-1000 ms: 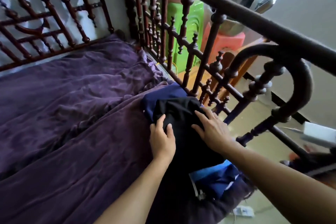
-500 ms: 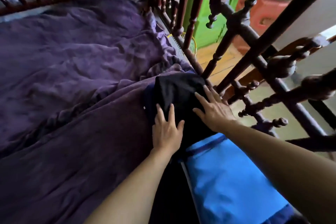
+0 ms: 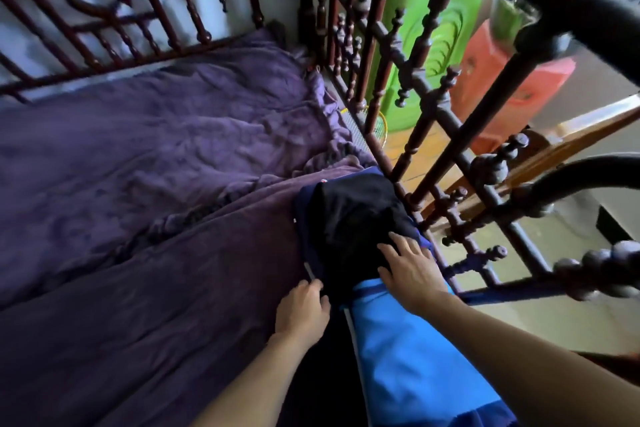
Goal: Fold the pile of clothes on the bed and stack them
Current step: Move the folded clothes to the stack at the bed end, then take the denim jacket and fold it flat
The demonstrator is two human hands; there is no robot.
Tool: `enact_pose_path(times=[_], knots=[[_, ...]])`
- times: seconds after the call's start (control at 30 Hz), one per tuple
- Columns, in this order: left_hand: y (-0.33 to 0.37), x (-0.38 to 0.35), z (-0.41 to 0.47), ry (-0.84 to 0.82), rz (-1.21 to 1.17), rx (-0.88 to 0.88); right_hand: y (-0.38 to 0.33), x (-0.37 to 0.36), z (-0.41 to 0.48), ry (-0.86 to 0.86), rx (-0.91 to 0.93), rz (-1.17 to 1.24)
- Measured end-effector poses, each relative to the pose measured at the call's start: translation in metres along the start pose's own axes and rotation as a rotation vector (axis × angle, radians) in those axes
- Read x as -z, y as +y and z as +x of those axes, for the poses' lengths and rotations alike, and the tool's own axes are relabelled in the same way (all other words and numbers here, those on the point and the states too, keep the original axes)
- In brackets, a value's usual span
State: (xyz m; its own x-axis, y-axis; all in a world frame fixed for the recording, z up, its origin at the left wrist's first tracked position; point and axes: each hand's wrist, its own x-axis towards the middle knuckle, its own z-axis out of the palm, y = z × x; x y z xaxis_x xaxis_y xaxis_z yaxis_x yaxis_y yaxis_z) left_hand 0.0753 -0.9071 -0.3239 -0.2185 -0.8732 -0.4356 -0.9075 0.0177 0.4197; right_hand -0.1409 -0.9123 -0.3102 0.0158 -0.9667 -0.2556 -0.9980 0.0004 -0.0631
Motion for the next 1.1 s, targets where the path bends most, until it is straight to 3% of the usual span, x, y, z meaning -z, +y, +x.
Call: enact_pose_path(times=[0.2, 0.33, 0.67, 0.87, 1.1], knots=[[-0.042, 0.003, -0.131, 0.136, -0.064, 0.200, -0.058, 0.009, -0.060, 0.015, 0.286, 0.129], [-0.077, 0.009, -0.232, 0.267, -0.086, 0.377, -0.113, 0.024, -0.100, 0.004, 0.487, 0.092], [-0.176, 0.049, -0.462, 0.602, -0.173, 0.778, -0.314, 0.079, -0.188, 0.060, 0.984, -0.046], [-0.255, 0.053, -0.585, 0.649, -0.190, 0.936, -0.456, 0.070, -0.258, 0.072, 1.166, -0.039], [-0.371, 0.069, -0.712, 0.633, -0.199, 1.008, -0.622, 0.039, -0.333, 0.046, 1.217, 0.031]])
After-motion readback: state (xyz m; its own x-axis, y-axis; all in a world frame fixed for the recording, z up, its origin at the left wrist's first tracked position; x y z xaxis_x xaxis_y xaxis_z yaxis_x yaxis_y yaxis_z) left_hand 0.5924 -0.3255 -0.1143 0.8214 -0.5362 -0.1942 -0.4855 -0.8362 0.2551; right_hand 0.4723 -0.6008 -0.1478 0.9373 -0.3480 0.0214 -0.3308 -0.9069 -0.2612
